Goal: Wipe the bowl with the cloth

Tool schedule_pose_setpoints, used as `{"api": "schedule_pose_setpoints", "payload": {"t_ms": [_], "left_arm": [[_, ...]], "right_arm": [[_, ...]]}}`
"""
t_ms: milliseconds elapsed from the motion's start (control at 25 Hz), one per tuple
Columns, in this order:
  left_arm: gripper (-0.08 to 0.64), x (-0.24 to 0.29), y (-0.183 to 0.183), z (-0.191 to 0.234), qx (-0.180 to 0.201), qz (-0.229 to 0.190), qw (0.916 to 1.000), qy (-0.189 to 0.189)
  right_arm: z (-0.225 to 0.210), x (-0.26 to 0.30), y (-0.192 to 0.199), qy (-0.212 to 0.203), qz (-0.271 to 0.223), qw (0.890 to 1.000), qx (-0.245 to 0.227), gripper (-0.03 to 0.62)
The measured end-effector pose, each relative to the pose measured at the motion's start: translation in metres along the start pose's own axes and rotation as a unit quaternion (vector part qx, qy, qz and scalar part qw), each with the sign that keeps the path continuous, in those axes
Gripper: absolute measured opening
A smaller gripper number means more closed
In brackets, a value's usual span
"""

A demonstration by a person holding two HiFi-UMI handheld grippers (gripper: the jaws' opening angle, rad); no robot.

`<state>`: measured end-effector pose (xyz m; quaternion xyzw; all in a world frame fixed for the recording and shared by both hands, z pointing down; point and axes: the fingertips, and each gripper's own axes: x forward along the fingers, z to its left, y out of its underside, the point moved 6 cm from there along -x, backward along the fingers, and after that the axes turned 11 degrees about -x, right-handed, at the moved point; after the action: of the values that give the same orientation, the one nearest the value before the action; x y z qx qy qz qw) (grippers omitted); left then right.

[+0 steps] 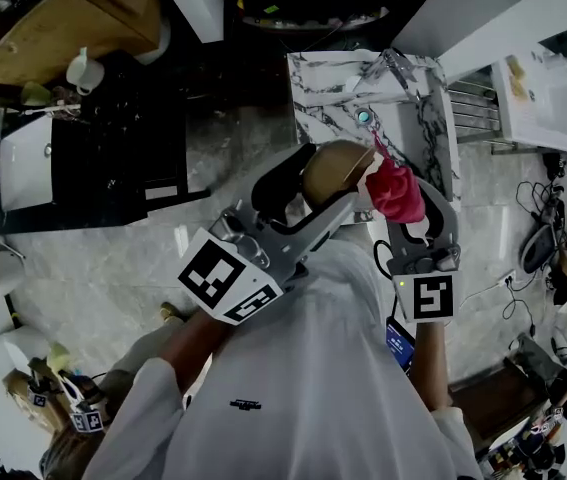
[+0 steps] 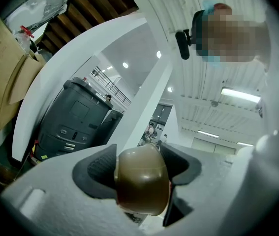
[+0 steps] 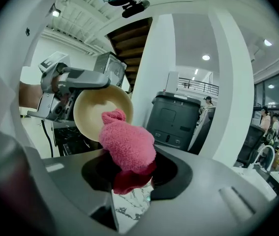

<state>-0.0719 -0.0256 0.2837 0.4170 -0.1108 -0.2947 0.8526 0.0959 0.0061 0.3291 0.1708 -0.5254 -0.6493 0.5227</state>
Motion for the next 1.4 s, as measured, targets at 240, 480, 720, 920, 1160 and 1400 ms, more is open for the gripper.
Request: {"api": "schedule_pose_setpoints", "payload": {"t_ms": [240, 480, 720, 920, 1160, 1400], "left_arm": [[0.284, 0.005, 0.005, -0.002, 0.046, 0.018, 0.9987, -0.015], [0.284, 0.008, 0.007, -0.004, 0.105, 0.029, 0.9936, -0.031], [0.284, 0.010, 0.009, -0.006, 0.133, 0.032, 0.9900, -0.034], [0.284, 0.007, 0.014, 0.002, 0.152, 0.040, 0.9867, -0.042], [0.284, 0.004, 0.024, 0.011, 0.156, 0.055, 0.9852, -0.045], [0.284, 0.005, 0.034, 0.013, 0.147, 0.059, 0.9863, -0.044]], "right_arm": [[-0.013, -0.004, 0.000, 0.022, -0.004, 1.000, 0.014, 0.150], [-0.034, -0.004, -0.006, 0.067, -0.028, 0.996, 0.042, 0.150], [-0.057, -0.009, -0.007, 0.107, -0.052, 0.990, 0.080, 0.150], [-0.063, -0.012, 0.010, 0.119, -0.037, 0.988, 0.095, 0.149], [-0.056, -0.019, 0.028, 0.112, -0.023, 0.986, 0.120, 0.149], [-0.038, -0.024, 0.043, 0.111, -0.006, 0.985, 0.134, 0.149]]}}
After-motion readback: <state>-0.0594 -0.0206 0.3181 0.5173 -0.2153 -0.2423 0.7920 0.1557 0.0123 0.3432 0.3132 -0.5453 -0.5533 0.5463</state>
